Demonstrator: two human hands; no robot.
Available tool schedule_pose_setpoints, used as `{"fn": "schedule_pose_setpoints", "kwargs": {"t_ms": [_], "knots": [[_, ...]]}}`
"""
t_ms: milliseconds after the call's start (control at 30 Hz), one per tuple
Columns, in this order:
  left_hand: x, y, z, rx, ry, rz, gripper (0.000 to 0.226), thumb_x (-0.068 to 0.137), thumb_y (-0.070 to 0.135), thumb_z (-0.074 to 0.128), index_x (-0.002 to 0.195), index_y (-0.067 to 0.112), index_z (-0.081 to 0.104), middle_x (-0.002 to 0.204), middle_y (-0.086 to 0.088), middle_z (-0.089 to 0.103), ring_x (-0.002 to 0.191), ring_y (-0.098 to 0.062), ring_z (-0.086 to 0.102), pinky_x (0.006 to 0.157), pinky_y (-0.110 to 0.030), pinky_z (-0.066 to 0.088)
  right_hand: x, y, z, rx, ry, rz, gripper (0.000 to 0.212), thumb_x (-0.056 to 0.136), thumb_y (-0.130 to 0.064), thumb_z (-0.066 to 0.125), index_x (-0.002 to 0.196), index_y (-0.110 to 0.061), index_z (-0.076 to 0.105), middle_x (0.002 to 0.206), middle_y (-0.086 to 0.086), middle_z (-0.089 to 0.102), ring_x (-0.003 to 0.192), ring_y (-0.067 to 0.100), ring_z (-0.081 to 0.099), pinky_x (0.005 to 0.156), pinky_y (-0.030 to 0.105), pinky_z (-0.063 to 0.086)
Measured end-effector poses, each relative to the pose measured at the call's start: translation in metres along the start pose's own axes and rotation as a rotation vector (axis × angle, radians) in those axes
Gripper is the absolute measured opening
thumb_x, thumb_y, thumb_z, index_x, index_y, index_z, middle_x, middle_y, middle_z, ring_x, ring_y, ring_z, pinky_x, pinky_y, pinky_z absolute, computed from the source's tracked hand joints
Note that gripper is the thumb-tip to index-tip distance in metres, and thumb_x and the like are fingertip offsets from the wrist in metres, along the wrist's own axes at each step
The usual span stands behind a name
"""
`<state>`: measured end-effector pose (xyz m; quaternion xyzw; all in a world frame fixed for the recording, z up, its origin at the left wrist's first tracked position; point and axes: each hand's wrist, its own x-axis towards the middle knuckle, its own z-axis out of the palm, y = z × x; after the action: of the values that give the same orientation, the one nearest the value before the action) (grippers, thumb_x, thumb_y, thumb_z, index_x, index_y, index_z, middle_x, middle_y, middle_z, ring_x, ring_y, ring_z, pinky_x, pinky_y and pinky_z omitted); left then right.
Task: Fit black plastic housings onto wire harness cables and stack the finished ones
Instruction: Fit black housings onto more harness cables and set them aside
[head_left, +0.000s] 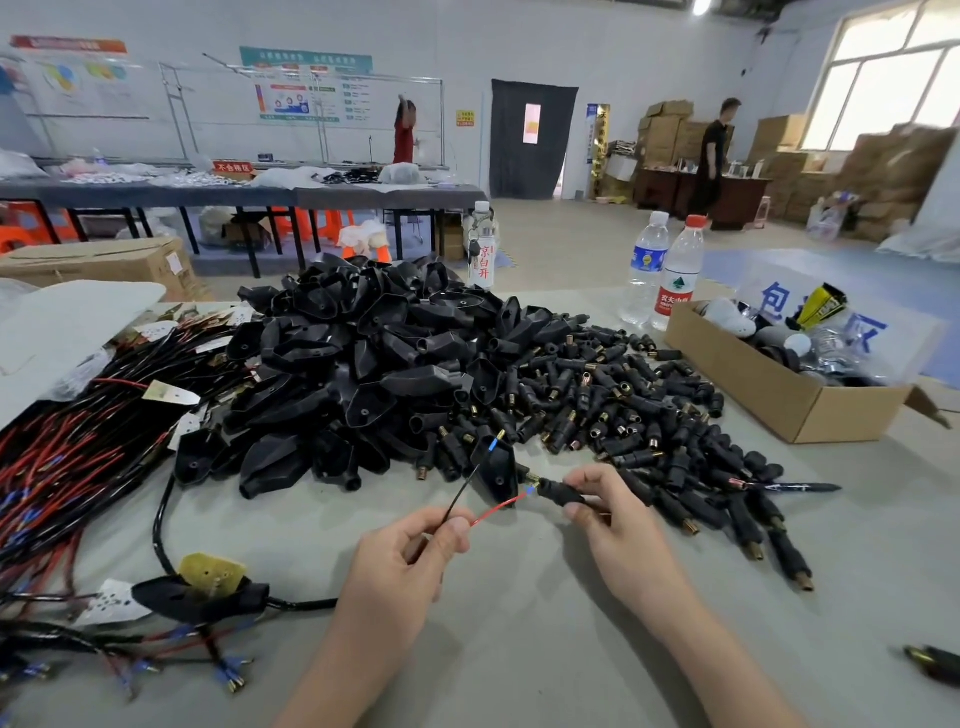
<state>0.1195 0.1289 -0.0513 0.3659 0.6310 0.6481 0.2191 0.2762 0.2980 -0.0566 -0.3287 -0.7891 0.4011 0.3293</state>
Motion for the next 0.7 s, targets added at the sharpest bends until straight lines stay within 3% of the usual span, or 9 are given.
{"fn": "schedule_pose_setpoints", "kwargs": {"t_ms": [233, 300, 433, 533, 700], "knots": [[-0.001, -0.004, -0.001, 0.045, -0.044, 0.005, 0.013, 0.092, 0.037, 0.066, 0.091, 0.027, 0.075, 0.068, 0.0, 0.052, 0.054, -0.013, 0.036, 0.049, -0.025, 0.03, -0.002, -0.004, -0.001, 0.004, -0.005, -0.033, 0.038, 0.097, -0.004, 0.058, 0.099, -0.041, 0.054, 0.107, -0.021, 0.068, 0.102, -0.007, 0.059, 0.08, 0.003, 0.038], [-0.001, -0.004, 0.0, 0.046, -0.031, -0.003, 0.013, 0.092, 0.037, 0.066, 0.089, 0.028, 0.074, 0.066, 0.003, 0.053, 0.053, -0.013, 0.036, 0.048, -0.024, 0.03, -0.003, -0.006, -0.001, -0.029, -0.033, -0.065, 0.041, 0.097, -0.002, 0.056, 0.099, -0.043, 0.054, 0.106, -0.017, 0.068, 0.102, -0.001, 0.059, 0.082, 0.01, 0.04], [-0.001, -0.003, 0.0, 0.13, 0.016, 0.013, 0.012, 0.096, 0.033, 0.065, 0.088, 0.037, 0.072, 0.069, -0.005, 0.061, 0.055, -0.013, 0.039, 0.054, -0.03, 0.033, -0.006, -0.014, -0.001, -0.104, -0.092, -0.139, 0.046, 0.096, -0.005, 0.06, 0.097, -0.051, 0.056, 0.097, -0.022, 0.065, 0.093, 0.003, 0.059, 0.076, 0.011, 0.041], [-0.002, -0.002, 0.002, 0.154, 0.027, 0.026, 0.012, 0.095, 0.035, 0.064, 0.09, 0.042, 0.072, 0.075, -0.003, 0.065, 0.054, -0.011, 0.041, 0.056, -0.033, 0.035, -0.008, -0.021, 0.003, 0.005, -0.128, -0.101, 0.038, 0.093, -0.01, 0.068, 0.098, -0.047, 0.06, 0.097, -0.022, 0.068, 0.09, 0.005, 0.063, 0.079, 0.016, 0.048], [-0.003, 0.002, 0.003, 0.138, 0.029, 0.025, 0.021, 0.096, 0.022, 0.063, 0.09, 0.041, 0.072, 0.072, 0.009, 0.065, 0.054, -0.009, 0.045, 0.053, -0.029, 0.039, -0.011, -0.031, 0.012, 0.394, -0.225, -0.003, 0.024, 0.094, -0.004, 0.065, 0.11, -0.021, 0.064, 0.105, -0.006, 0.077, 0.089, 0.009, 0.068, 0.083, 0.018, 0.05]]}}
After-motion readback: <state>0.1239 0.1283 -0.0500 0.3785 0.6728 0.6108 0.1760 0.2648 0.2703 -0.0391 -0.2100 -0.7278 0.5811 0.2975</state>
